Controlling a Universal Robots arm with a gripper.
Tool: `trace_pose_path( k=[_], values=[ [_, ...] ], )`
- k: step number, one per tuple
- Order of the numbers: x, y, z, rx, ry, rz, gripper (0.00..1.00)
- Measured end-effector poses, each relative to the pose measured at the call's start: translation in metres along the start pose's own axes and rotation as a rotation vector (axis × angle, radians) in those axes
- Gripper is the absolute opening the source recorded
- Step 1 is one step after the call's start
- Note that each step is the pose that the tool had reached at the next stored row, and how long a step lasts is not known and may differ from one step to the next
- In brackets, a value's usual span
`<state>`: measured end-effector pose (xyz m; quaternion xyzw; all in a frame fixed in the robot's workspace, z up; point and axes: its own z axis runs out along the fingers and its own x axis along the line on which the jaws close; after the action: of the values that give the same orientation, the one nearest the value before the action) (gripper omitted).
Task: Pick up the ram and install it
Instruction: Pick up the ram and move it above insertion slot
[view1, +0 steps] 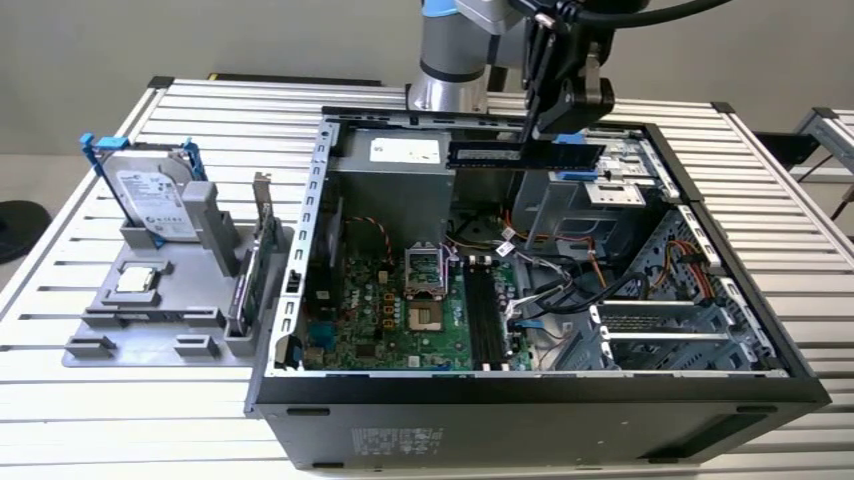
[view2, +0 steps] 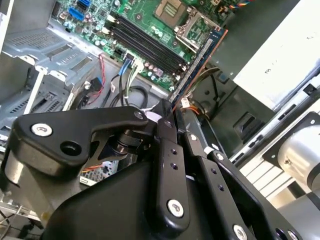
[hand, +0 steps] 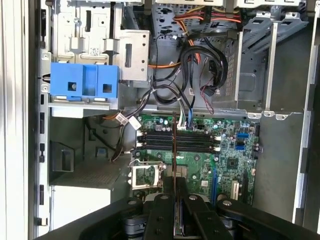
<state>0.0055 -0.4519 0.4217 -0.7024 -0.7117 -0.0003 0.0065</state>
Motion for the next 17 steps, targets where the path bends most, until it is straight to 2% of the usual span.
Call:
trace_pose_path(
  k=[17],
  values=[
    [0.0006, 0.0016, 0.0, -0.002, 0.0017, 0.199, 0.0]
  ],
)
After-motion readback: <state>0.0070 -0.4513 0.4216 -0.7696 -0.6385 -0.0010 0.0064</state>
